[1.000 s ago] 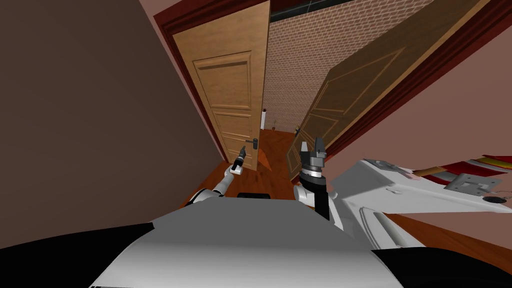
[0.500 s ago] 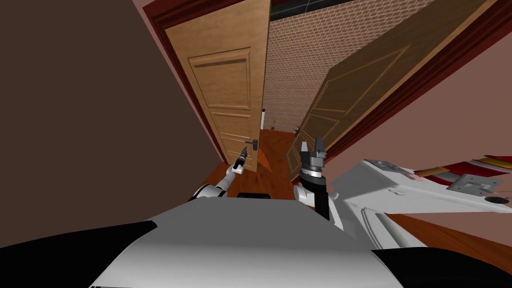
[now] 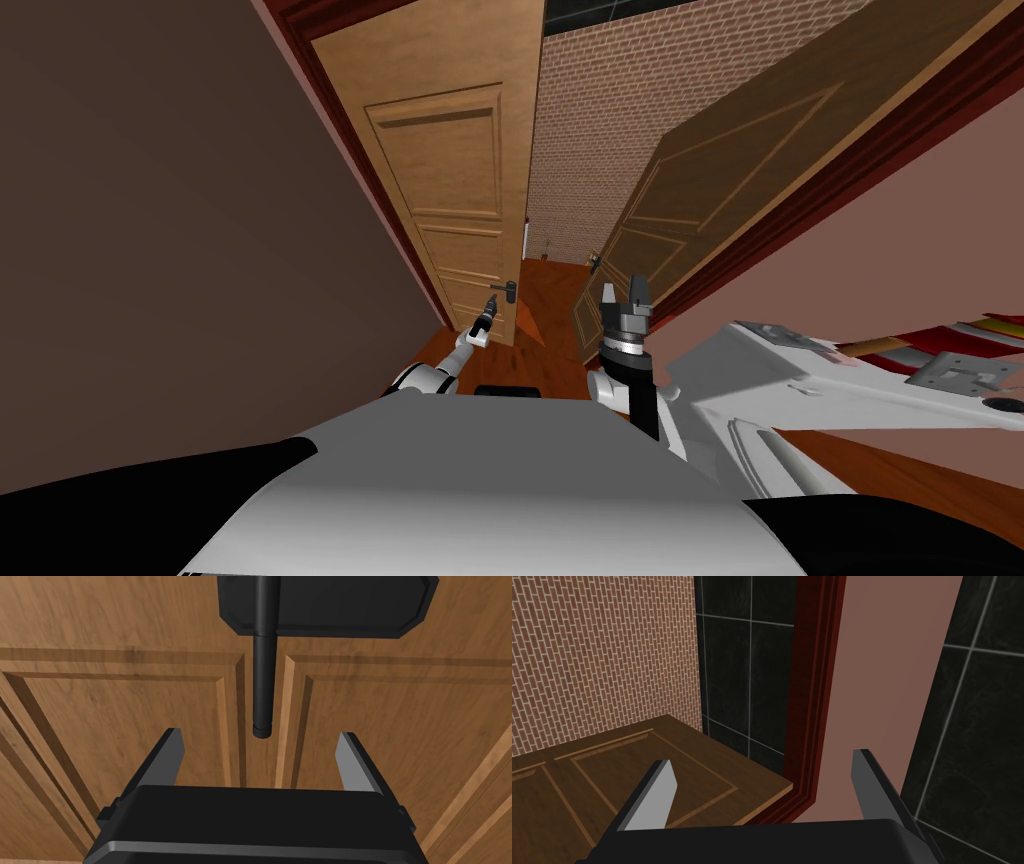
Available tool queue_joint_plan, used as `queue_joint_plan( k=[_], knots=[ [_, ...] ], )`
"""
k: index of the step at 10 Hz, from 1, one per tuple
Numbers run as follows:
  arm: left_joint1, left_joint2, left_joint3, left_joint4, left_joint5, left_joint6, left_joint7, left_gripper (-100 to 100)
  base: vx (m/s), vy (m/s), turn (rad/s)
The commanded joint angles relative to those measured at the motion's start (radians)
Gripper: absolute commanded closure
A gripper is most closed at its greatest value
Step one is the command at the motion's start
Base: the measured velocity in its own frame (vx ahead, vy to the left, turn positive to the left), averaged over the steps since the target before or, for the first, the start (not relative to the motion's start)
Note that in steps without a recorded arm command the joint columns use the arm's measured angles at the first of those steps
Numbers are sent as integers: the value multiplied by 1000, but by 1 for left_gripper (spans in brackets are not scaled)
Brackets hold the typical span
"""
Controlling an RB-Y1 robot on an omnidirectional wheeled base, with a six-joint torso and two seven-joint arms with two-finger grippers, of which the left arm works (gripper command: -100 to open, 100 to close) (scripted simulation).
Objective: Push the door open
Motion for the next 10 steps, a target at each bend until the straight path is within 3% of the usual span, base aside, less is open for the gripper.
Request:
queue_joint_plan(
  k=[1,5,9,10],
  knots=[
    [-1,14,3,2,1,0,-1,-100,111,-14,-28],
    [-2,23,10,6,3,0,-2,-100,175,-40,-19],
    [-4,6,17,10,6,-1,-4,-100,196,-45,-23],
    [-1,9,16,4,5,2,-5,-100,74,-7,0]
  ],
)
